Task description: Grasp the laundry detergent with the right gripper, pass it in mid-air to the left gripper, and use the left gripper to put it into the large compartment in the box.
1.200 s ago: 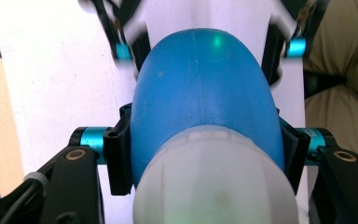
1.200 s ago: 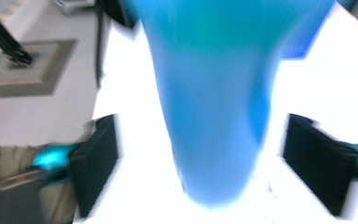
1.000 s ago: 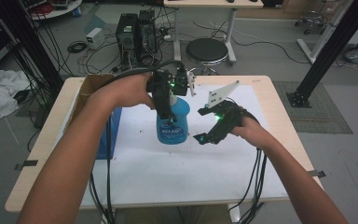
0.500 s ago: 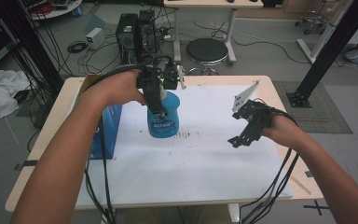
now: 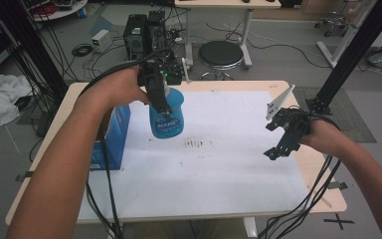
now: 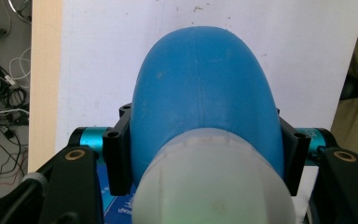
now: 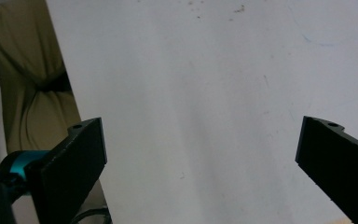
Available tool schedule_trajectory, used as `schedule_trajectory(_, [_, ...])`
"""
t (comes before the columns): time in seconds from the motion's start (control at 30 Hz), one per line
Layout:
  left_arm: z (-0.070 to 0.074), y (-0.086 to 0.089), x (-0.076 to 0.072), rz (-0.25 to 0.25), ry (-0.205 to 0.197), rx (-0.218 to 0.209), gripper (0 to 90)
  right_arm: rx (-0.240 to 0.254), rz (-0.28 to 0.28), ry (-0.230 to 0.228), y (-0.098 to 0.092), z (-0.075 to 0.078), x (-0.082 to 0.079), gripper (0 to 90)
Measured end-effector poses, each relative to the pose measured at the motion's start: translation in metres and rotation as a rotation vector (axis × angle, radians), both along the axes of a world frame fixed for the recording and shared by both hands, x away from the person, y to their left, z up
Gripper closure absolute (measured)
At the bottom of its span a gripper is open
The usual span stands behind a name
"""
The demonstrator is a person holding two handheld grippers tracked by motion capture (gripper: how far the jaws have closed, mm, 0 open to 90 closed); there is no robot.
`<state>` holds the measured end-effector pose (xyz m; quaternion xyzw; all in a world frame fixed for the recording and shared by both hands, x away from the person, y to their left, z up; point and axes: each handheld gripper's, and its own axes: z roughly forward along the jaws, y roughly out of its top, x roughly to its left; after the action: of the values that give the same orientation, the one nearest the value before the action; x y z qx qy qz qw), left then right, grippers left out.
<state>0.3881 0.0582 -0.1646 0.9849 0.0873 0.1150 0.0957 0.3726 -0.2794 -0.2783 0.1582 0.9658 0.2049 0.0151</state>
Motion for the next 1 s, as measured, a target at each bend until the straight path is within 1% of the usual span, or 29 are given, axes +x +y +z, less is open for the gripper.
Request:
schedule_trajectory(0.03, [0.001,0.001,0.0,0.005,-0.001,-0.003,37.6,0.0,0.0,0.0,0.0,0.0,0.0,0.8])
schedule_trajectory(0.07, [0.002,0.002,0.0,0.014,0.0,-0.003,37.6,-0.005,-0.003,-0.01,-0.002,-0.001,0.002,0.8])
schedule_trajectory(0.13, [0.003,0.004,0.0,0.022,-0.003,-0.006,37.6,-0.019,-0.03,-0.026,-0.004,-0.001,0.002,0.8])
schedule_trajectory(0.17, [0.005,0.006,0.001,0.034,-0.002,-0.008,37.6,-0.019,-0.03,-0.026,-0.004,-0.001,0.002,0.8])
schedule_trajectory(0.23, [0.008,0.009,0.001,0.054,-0.007,-0.01,37.5,-0.035,-0.033,-0.016,-0.006,-0.002,0.004,0.8])
schedule_trajectory(0.27, [0.01,0.011,0.001,0.063,-0.009,-0.012,37.6,-0.043,-0.038,-0.024,-0.006,-0.002,0.005,0.8])
schedule_trajectory(0.3, [0.013,0.013,0.002,0.095,-0.011,-0.023,37.6,-0.046,-0.036,-0.032,-0.007,-0.003,0.005,0.8])
schedule_trajectory(0.33, [0.019,0.018,0.003,0.136,-0.015,-0.036,37.6,-0.047,-0.026,-0.03,-0.007,-0.002,0.005,0.8])
schedule_trajectory(0.37, [0.023,0.022,0.004,0.16,-0.02,-0.043,37.6,-0.047,-0.022,-0.023,-0.007,-0.001,0.005,0.8])
schedule_trajectory(0.4, [0.027,0.026,0.004,0.173,-0.021,-0.038,37.6,-0.045,-0.019,-0.017,-0.007,-0.001,0.005,0.8])
schedule_trajectory(0.43, [0.027,0.026,0.004,0.173,-0.021,-0.038,37.6,-0.045,-0.019,-0.017,-0.007,-0.001,0.005,0.8])
schedule_trajectory(0.47, [0.034,0.033,0.005,0.202,-0.026,-0.041,37.6,-0.039,-0.012,-0.007,-0.006,0.0,0.006,0.8])
schedule_trajectory(0.5, [0.034,0.033,0.005,0.202,-0.026,-0.041,37.6,-0.039,-0.012,-0.007,-0.006,0.0,0.006,0.8])
schedule_trajectory(0.53, [0.04,0.041,0.005,0.233,-0.023,-0.046,37.6,-0.044,0.0,-0.004,-0.006,0.001,0.005,0.9])
schedule_trajectory(0.57, [0.044,0.045,0.005,0.246,-0.018,-0.046,37.6,-0.052,0.009,-0.01,-0.006,0.002,0.005,0.9])
schedule_trajectory(0.6, [0.044,0.045,0.005,0.246,-0.018,-0.046,37.6,-0.053,0.012,-0.018,-0.005,0.002,0.005,0.9])
schedule_trajectory(0.67, [0.049,0.054,0.005,0.275,-0.011,-0.048,37.6,-0.054,0.013,-0.023,-0.005,0.003,0.005,0.9])
schedule_trajectory(0.7, [0.051,0.059,0.005,0.292,-0.006,-0.052,37.6,-0.045,0.015,-0.028,-0.006,0.004,0.004,0.9])
schedule_trajectory(0.8, [0.057,0.074,0.005,0.332,-0.011,-0.057,37.6,-0.041,0.012,-0.023,-0.006,0.005,0.004,0.9])
schedule_trajectory(0.93, [0.066,0.09,0.002,0.364,-0.013,-0.067,37.6,-0.046,0.025,-0.023,-0.006,0.004,0.005,0.9])
schedule_trajectory(0.97, [0.071,0.1,0.0,0.392,-0.011,-0.08,37.6,-0.047,0.022,-0.02,-0.006,0.005,0.005,0.9])
schedule_trajectory(1.0, [0.071,0.1,0.0,0.392,-0.011,-0.08,37.7,-0.047,0.022,-0.02,-0.006,0.005,0.005,0.9])
